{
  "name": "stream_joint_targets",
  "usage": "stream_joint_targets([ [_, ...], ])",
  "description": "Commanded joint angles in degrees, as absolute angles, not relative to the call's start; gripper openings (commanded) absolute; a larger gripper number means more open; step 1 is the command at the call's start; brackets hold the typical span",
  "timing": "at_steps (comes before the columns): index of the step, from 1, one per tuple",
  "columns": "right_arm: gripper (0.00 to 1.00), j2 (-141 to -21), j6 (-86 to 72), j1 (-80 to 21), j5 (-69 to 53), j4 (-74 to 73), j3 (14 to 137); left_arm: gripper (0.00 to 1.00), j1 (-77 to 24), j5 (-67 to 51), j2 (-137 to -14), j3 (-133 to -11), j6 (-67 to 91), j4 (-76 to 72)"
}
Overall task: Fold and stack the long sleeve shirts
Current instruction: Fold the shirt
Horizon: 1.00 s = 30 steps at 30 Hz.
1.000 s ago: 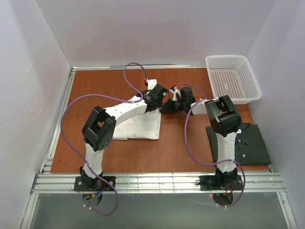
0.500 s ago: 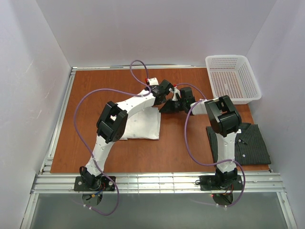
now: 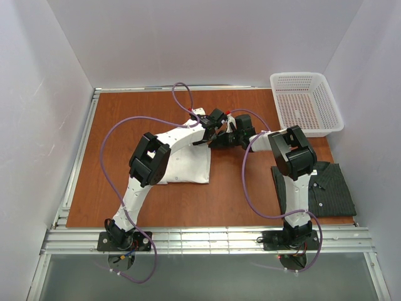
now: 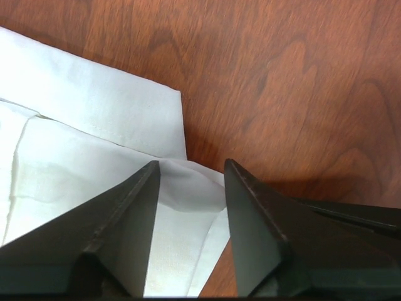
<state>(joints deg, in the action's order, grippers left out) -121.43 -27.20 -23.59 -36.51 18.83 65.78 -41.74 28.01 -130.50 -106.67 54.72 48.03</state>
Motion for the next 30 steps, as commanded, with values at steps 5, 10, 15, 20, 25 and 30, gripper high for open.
stream_joint_targets([
  [5,0.01,-121.03,-25.31,-24.26,-33.40,17.32,63.98,0.21,-41.66,27.60,-129.55,-107.23,56.25,49.66],
  [10,0.01,-121.20,-25.23,-24.34,-33.31,17.40,63.90,0.07,-41.66,26.46,-129.02,-107.40,54.76,48.52],
  [15,0.01,-121.46,-25.31,-24.43,-33.22,17.40,63.81,0.00,-41.66,25.66,-129.11,-107.31,54.32,48.51],
  [20,0.01,-121.64,-25.31,-24.43,-32.87,17.49,63.72,0.00,-41.83,24.26,-127.45,-106.53,54.67,48.52],
  [25,0.01,-121.64,-25.57,-24.35,-32.70,17.49,63.72,0.00,-42.19,24.26,-124.98,-105.03,53.70,46.58],
  [30,0.01,-121.73,-25.84,-24.43,-32.52,17.40,63.81,0.00,-42.19,24.43,-124.72,-104.42,53.17,46.67],
])
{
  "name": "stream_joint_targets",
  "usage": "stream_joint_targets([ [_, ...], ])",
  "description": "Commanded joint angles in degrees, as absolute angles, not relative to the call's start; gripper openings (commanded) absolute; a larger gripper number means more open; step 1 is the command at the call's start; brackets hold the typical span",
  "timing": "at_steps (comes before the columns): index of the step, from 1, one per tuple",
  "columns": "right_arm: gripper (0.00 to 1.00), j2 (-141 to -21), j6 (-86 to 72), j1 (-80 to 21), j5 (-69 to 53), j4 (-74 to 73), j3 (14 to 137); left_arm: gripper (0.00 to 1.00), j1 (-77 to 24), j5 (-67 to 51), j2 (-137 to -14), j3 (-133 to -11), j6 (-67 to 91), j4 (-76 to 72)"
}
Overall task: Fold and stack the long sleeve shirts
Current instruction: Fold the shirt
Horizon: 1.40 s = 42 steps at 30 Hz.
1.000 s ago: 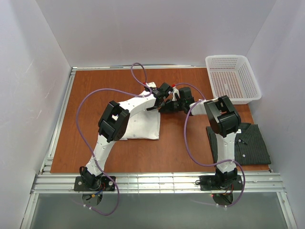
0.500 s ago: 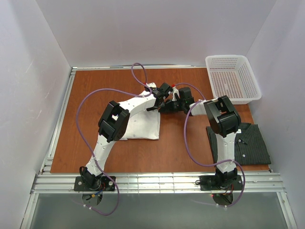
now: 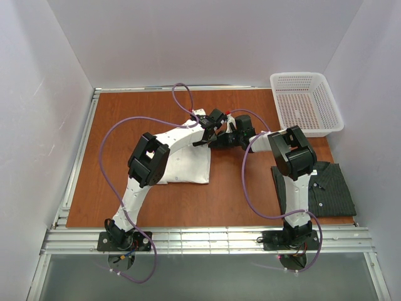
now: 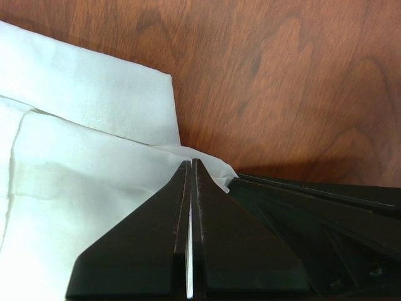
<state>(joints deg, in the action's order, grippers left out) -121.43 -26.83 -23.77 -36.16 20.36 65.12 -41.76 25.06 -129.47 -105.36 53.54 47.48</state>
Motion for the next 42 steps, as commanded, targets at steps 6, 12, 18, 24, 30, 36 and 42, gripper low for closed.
stream_joint_targets([
  [6,0.01,-121.73,-26.37,-24.35,-31.46,17.40,63.54,0.00,-42.63,24.78,-123.93,-104.33,52.30,46.49],
  [12,0.01,-122.17,-27.16,-24.35,-31.03,17.40,63.54,0.00,-43.15,25.14,-122.96,-104.85,50.98,46.14],
  [18,0.01,-122.34,-27.33,-24.35,-30.67,17.40,63.54,0.00,-43.59,25.49,-122.96,-105.12,49.66,45.97],
  [24,0.01,-121.99,-27.42,-24.26,-30.41,17.23,63.37,0.00,-43.59,26.63,-123.66,-104.68,48.87,45.79],
  [30,0.18,-119.54,-27.07,-23.21,-29.53,17.31,62.32,0.18,-43.59,26.10,-122.09,-104.07,47.55,44.13],
  [36,0.32,-115.15,-26.90,-20.31,-29.44,16.70,60.21,0.43,-43.59,27.60,-114.00,-101.25,45.35,39.47],
  [42,0.39,-108.29,-25.40,-19.42,-28.04,12.93,59.85,0.68,-41.76,27.16,-102.94,-94.15,43.51,35.78],
])
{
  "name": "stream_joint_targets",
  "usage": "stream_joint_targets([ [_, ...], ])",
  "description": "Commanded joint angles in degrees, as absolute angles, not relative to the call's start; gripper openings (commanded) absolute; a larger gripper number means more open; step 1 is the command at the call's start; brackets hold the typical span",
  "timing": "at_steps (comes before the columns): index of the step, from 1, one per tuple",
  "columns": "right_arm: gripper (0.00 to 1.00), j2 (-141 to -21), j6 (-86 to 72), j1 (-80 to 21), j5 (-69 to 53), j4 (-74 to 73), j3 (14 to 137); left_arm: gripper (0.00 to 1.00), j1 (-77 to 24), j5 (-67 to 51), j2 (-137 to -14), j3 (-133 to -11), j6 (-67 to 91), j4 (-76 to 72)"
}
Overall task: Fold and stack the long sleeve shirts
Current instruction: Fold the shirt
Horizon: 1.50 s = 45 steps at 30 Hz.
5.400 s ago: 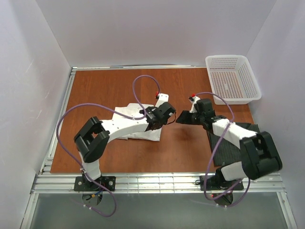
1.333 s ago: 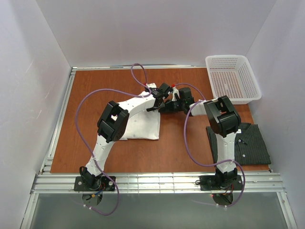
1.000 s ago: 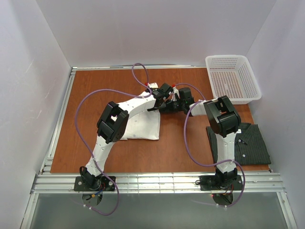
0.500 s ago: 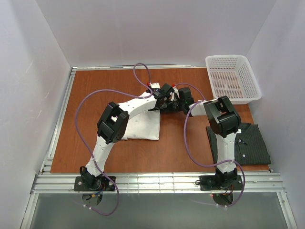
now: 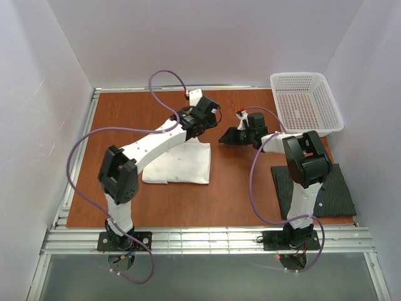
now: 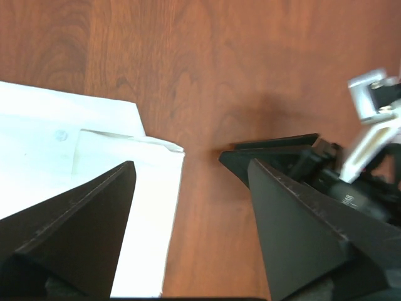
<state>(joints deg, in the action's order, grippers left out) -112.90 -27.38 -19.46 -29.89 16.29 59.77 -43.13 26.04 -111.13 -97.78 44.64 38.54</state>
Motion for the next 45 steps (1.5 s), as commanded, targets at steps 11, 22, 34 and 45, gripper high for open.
stream_joint_targets([
  [11,0.36,-107.03,-30.49,-28.02,-32.08,12.83,65.29,0.60,-25.85,21.36,-84.73,-65.23,40.43,23.56],
  [22,0.32,-119.26,-37.88,-29.98,-30.67,23.72,66.45,0.57,-14.68,16.97,-89.64,-54.15,42.87,16.44],
  [34,0.33,-117.08,-36.21,-22.94,-32.87,28.83,57.13,0.53,-11.34,14.33,-95.27,-50.63,48.60,16.87],
  [45,0.34,-105.65,-33.49,-21.36,-39.02,28.30,51.34,0.57,-11.42,9.51,-87.02,-52.21,44.92,18.72],
])
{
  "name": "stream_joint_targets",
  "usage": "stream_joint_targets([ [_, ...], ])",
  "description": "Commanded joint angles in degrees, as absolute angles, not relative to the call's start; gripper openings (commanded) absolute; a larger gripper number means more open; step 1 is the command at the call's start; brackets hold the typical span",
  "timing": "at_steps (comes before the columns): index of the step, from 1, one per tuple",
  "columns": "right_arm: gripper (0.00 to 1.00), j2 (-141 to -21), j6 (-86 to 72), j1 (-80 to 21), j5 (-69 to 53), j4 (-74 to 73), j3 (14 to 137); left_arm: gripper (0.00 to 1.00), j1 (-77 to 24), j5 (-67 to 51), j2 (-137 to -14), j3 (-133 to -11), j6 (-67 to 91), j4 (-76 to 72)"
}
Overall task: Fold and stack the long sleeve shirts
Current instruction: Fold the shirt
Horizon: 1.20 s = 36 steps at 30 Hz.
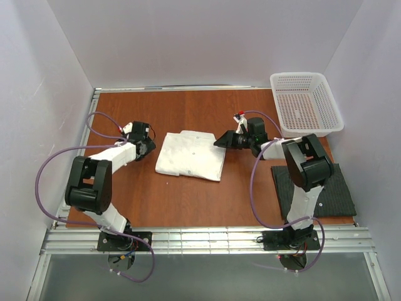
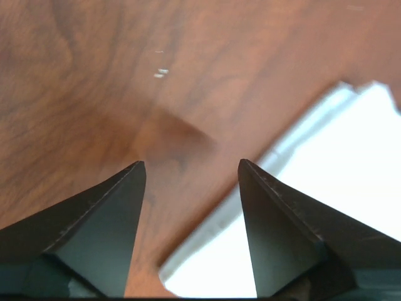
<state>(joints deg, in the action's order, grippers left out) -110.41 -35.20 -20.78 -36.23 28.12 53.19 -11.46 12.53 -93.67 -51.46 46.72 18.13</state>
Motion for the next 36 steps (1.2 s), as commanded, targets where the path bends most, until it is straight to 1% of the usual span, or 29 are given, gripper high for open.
stream_joint_targets([
  [1,0.34,-103.64,-33.40,-21.36,-38.94,28.30,50.46,0.58,-11.69,7.67,-85.71,-52.12,44.48,18.72],
  [3,0.33,-101.87,-33.40,-21.36,-38.94,28.30,47.91,0.60,-13.26,6.16,-82.45,-51.77,43.24,18.72],
  [6,0.30,-97.84,-33.31,-21.71,-39.11,28.13,44.39,0.60,-15.64,3.61,-78.85,-49.75,43.85,18.28],
  [8,0.27,-97.03,-33.31,-22.41,-39.72,27.86,42.11,0.59,-16.95,2.73,-77.88,-47.64,44.64,17.41],
  [9,0.27,-96.60,-33.22,-22.67,-39.81,27.77,41.49,0.56,-17.22,2.46,-77.78,-46.94,45.08,17.05],
  [18,0.22,-97.82,-31.56,-24.35,-37.53,28.48,33.93,0.49,-17.75,3.33,-82.97,-38.69,50.53,12.66],
  [25,0.22,-94.84,-29.62,-23.82,-35.43,27.34,29.88,0.48,-17.67,5.27,-84.37,-36.56,53.08,12.65],
  [27,0.22,-93.08,-29.18,-23.29,-35.07,26.20,30.58,0.47,-17.67,4.84,-84.20,-36.65,53.00,12.83],
  [29,0.22,-91.50,-28.05,-23.03,-34.11,22.62,35.65,0.47,-17.67,5.01,-82.19,-36.74,52.04,13.01],
  [30,0.22,-91.49,-28.04,-23.03,-33.93,22.59,35.68,0.47,-17.67,5.10,-82.18,-36.74,52.03,13.01],
  [36,0.20,-96.05,-30.32,-23.12,-30.86,21.88,47.97,0.48,-17.67,5.19,-80.86,-38.05,50.54,13.80],
])
